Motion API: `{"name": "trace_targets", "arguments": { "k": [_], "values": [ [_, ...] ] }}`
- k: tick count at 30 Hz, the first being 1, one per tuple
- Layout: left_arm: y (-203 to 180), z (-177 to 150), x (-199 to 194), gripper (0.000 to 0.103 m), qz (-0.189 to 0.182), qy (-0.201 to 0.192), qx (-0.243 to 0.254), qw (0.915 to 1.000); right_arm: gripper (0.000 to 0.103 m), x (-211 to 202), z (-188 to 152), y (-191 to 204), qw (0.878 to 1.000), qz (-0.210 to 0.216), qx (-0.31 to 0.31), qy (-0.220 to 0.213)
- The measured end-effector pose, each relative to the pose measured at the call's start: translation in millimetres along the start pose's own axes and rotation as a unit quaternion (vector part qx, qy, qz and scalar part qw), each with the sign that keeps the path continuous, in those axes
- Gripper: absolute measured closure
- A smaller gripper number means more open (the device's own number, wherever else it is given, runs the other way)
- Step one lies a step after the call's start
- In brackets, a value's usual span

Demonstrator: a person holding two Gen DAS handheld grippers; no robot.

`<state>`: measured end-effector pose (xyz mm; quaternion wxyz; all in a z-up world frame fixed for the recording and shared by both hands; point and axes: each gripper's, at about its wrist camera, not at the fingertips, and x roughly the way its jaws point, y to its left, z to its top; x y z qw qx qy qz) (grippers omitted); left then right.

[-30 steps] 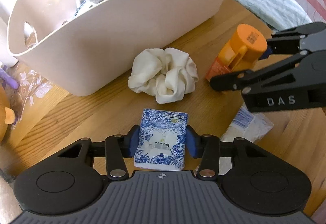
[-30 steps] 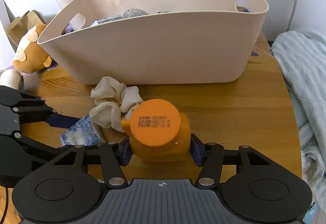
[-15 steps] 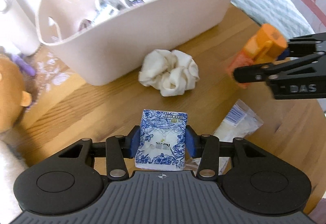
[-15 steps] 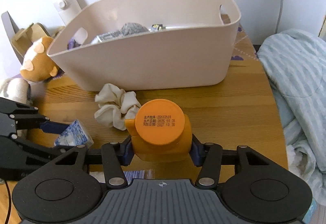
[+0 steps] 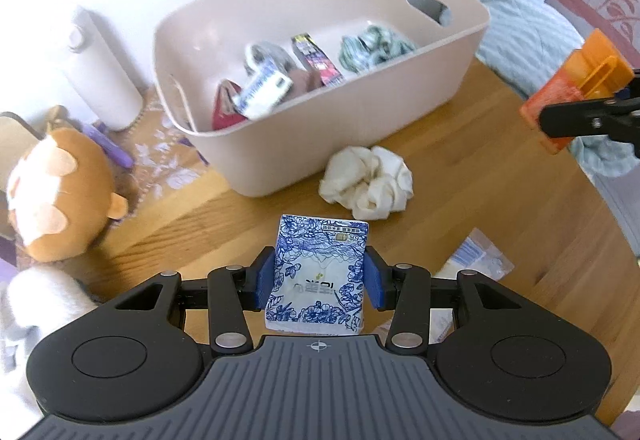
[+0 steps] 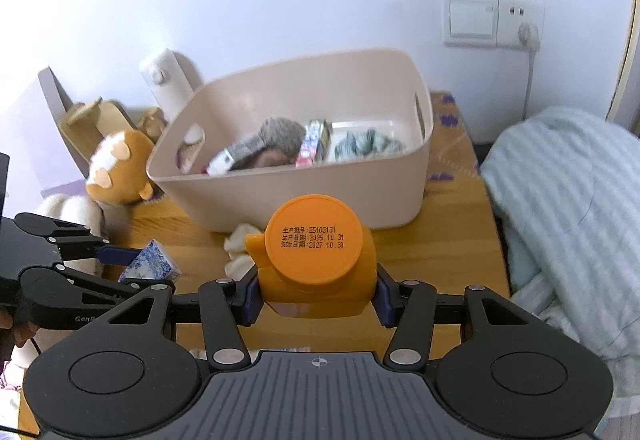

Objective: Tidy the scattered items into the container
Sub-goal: 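Lift the orange bottle and tissue pack and carry both over the basket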

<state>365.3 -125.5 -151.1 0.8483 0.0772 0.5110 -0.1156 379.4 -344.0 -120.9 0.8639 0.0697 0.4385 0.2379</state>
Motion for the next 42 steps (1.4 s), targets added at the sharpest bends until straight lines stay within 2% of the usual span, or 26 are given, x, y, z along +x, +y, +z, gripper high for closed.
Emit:
{"name": "trace_targets", "arguments": {
  "k": [7,13,20,30,42],
  "values": [
    [12,16,-23,0.057,0.028,-0.02,-0.037,0.9988,0.053,-22,19,0,0.999,0.016,0.008,-0.027],
    [16,39,-37,0.057,0.045,-0.041,-0.055,0.9966,0.053,-29,38,4,0.999,0.018,-0.011,-0.046],
    [21,71,-43,0.057,0.064,-0.059,-0.076,0.9933,0.053,-27,65,11,0.997,0.001,-0.041,-0.067],
    [29,102,-18,0.056,0.079,-0.052,-0.125,0.9876,0.053,0,103,8,0.995,-0.015,-0.047,-0.084],
    [32,128,20,0.056,0.096,-0.033,-0.143,0.9845,0.053,49,114,-7,0.998,-0.03,-0.016,-0.053]
  ]
}}
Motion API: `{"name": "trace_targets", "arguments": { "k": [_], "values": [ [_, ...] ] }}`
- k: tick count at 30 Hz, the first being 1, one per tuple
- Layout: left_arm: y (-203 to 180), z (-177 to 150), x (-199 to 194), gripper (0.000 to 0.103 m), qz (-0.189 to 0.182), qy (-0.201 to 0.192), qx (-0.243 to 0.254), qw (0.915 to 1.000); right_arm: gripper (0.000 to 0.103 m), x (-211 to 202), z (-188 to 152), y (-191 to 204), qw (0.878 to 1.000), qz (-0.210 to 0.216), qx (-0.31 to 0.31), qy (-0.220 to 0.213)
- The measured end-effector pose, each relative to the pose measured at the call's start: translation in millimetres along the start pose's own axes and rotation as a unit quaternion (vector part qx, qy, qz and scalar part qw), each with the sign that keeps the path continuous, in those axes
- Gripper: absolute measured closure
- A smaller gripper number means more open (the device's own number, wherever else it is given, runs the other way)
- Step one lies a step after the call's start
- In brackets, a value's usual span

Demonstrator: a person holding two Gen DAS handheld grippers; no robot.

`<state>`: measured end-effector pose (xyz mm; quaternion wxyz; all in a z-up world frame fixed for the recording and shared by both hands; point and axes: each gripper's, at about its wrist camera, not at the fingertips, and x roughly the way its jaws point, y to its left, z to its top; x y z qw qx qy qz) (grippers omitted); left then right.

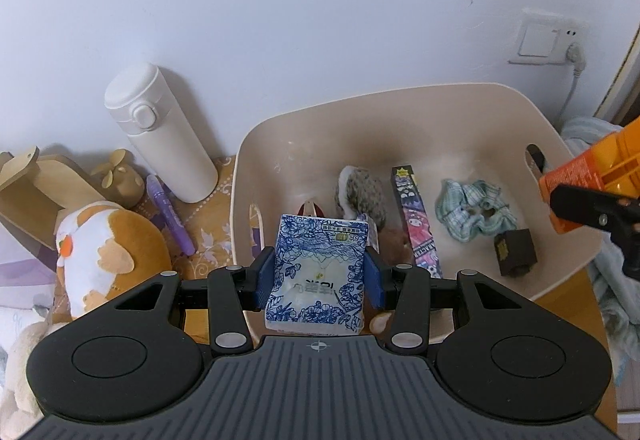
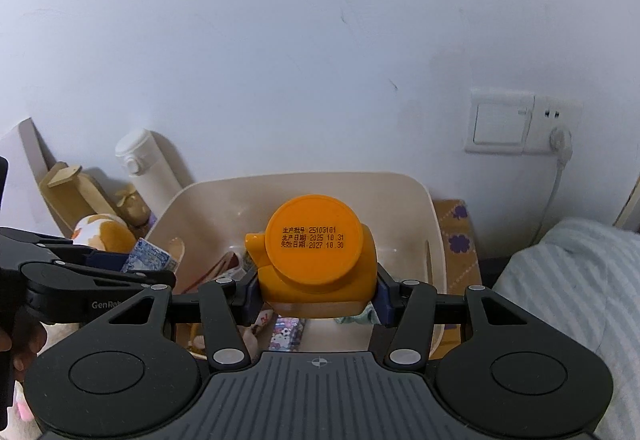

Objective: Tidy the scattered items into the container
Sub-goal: 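Lift the orange bottle and tissue pack and carry both over the basket, then open both tools to drop the bottle and tissue pack into the basket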

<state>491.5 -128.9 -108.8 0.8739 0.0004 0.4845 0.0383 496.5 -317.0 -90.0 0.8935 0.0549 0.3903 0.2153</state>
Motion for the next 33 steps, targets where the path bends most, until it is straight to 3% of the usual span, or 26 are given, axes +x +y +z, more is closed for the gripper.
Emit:
{"name": "trace_targets", "arguments": {
  "k": [13,26,33],
  "values": [
    [-13,-6,41,0.056,0.01,0.048,0.009,0.9988,0.053,46,-9,-10,0.998,-0.032,0.008,0.054],
    [-17,-12,49,0.054,0.015,0.059,0.033,0.9976,0.052,64,-16,-19,0.995,-0.051,0.019,0.082],
    [-23,-11,36,0.039,0.007,0.038,0.056,0.9977,0.034,49,-12,-19,0.997,-0.044,0.021,0.058]
  ]
}}
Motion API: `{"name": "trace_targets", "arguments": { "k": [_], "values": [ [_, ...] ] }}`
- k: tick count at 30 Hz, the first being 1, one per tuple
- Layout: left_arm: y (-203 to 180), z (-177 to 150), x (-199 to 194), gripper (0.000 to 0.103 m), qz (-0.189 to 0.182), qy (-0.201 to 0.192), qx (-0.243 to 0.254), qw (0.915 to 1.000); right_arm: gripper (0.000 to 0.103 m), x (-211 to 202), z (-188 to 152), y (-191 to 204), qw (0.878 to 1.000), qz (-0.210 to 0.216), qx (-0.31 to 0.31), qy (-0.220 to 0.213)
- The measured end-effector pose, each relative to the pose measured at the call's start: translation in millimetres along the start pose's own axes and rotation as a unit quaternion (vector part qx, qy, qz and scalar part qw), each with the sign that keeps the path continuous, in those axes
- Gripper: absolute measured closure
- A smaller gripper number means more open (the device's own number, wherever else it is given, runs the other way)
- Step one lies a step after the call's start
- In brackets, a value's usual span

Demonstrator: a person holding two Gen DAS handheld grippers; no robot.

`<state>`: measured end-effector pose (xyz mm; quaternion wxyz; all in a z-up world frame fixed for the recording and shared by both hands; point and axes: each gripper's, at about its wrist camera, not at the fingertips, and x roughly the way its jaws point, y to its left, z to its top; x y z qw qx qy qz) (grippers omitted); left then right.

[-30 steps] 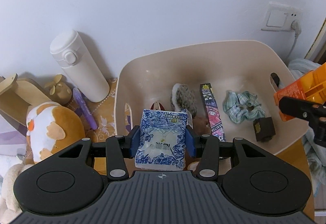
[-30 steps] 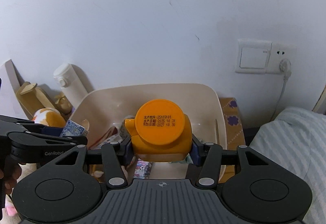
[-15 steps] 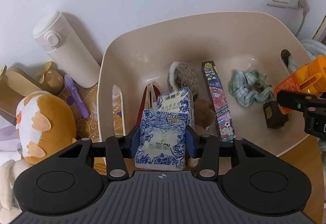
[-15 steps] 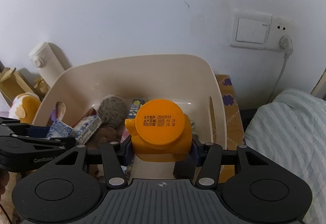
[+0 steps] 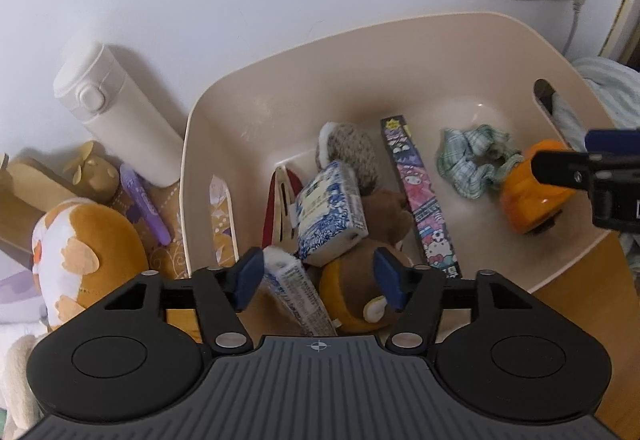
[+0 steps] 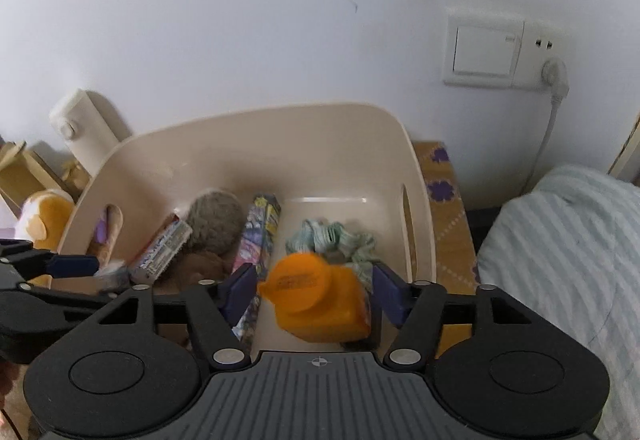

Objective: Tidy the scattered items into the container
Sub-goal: 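Open both tools to drop the bottle and tissue pack into the basket, then move both tools back toward the cream scrunchie and clear plastic bag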

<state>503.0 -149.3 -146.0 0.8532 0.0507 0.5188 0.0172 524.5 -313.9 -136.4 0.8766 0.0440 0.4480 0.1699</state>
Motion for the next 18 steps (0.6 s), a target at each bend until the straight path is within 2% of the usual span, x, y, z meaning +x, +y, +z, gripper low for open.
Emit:
{"name": "trace_targets", "arguments": {
  "k": [9,13,18],
  "values": [
    [0,-18,-35,0.032,-0.02,-0.035,0.023,0.9989,0.027,-40,-3,-3,0.999,0.016,0.014,-0.044],
    [2,-35,-54,0.03,-0.026,-0.059,0.034,0.9973,0.026,-57,-21,-13,0.998,0.024,0.037,-0.05],
    [-2,-58,-70,0.03,-0.049,-0.061,0.055,0.9954,0.025,-69,-58,-25,0.997,0.025,0.069,-0.031]
  ]
}}
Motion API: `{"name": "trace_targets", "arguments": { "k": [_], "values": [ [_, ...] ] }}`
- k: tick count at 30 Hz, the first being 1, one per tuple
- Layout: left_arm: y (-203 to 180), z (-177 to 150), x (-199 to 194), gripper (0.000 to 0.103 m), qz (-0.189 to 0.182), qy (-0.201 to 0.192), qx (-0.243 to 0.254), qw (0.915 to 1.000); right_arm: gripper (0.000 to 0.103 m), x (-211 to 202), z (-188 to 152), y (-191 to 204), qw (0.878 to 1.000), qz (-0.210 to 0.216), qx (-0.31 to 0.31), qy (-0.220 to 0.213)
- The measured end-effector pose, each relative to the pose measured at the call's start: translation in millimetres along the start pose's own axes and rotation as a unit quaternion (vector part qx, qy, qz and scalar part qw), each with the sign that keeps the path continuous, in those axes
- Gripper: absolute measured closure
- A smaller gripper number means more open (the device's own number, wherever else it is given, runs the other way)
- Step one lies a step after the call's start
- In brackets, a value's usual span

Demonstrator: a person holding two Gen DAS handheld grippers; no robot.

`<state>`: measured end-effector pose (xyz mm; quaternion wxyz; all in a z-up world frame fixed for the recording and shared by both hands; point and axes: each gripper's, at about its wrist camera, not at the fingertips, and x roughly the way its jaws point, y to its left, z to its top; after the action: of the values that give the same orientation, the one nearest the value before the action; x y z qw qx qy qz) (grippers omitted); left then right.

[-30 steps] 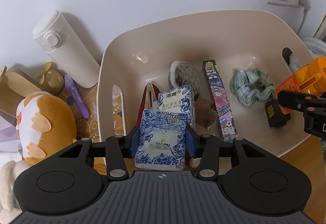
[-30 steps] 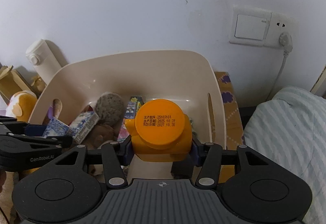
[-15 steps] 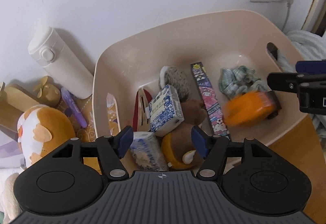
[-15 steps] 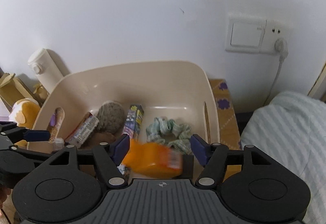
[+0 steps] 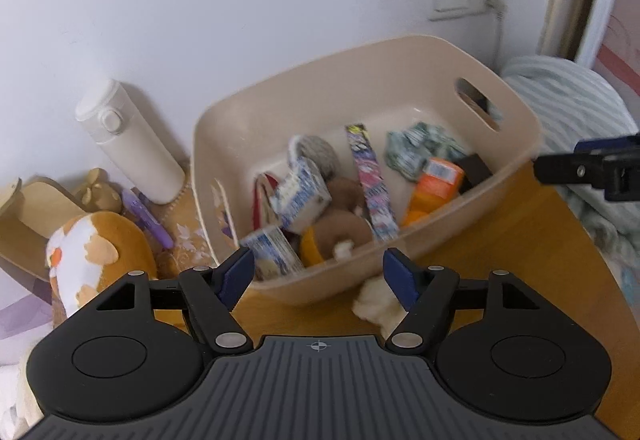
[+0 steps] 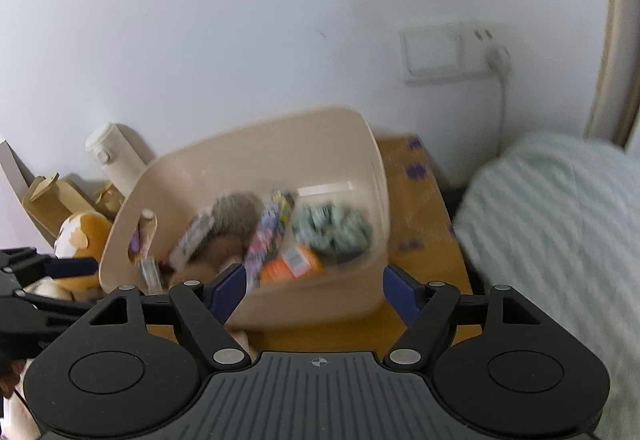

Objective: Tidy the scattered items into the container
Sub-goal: 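Move both tools back toward the cream scrunchie and clear plastic bag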

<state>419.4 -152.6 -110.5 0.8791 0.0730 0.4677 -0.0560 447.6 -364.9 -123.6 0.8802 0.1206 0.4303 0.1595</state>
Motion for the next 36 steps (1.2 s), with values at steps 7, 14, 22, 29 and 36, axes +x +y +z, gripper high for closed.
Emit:
{"name": "trace_targets", "arguments": {
  "k": [7,14,22,29,36],
  "values": [
    [-17,-30,-7,0.029,-0.059,0.02,0.042,0.9972,0.025,-7,-46,-24,0.998,-0.016,0.042,0.039],
    [-50,-68,10,0.029,-0.147,0.068,0.095,0.9821,0.025,-15,-68,-36,0.996,-0.031,0.057,0.053],
    [-77,-95,41,0.029,-0.184,0.12,0.127,0.9672,0.024,-17,-81,-32,0.996,-0.031,0.053,0.07],
    [-80,-105,60,0.029,-0.189,0.142,0.111,0.9652,0.023,-11,-87,-29,0.995,-0.032,0.053,0.083],
    [-77,-110,66,0.034,-0.191,0.133,0.073,0.9698,0.022,-1,-86,-28,0.994,-0.034,0.049,0.091]
  ]
}}
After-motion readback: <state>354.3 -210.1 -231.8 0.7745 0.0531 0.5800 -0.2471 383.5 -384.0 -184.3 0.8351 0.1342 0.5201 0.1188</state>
